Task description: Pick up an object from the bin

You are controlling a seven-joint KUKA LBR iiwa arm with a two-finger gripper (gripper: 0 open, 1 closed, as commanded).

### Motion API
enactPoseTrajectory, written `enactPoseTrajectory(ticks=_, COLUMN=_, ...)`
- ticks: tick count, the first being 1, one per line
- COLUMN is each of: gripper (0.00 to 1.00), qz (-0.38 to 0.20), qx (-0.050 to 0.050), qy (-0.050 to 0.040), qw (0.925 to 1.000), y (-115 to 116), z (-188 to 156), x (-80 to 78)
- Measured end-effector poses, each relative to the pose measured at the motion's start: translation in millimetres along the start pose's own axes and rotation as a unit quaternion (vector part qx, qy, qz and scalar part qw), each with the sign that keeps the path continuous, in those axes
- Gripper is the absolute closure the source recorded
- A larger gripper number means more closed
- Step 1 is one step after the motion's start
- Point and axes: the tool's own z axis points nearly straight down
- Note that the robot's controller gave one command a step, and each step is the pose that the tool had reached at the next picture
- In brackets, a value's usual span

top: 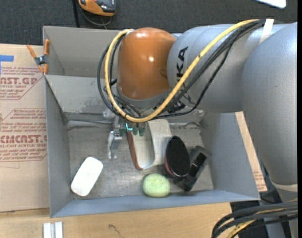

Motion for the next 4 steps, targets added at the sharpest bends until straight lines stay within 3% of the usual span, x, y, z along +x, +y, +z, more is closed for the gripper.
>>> enactPoseTrajectory(ticks=1, gripper=0.0, qz=0.001, qx=-0.001, qy=-0.0037, qw=1.0, y=-1, z=-4, x=-1.9)
enactPoseTrajectory(ticks=2, gripper=0.0, qz=-0.029, qx=-0.001, qy=-0.0066, qw=0.9996, y=-3, z=35, x=20.7)
enactPoseTrajectory(ticks=3, gripper=1.0, qz=-0.176, qx=0.0, qy=-0.0046, qw=0.9844, y=13, z=109, x=80.3)
enactPoseTrajectory(ticks=4, gripper=1.0, qz=-0.176, qx=0.0, qy=-0.0042, qw=0.9845, y=13, z=109, x=80.5)
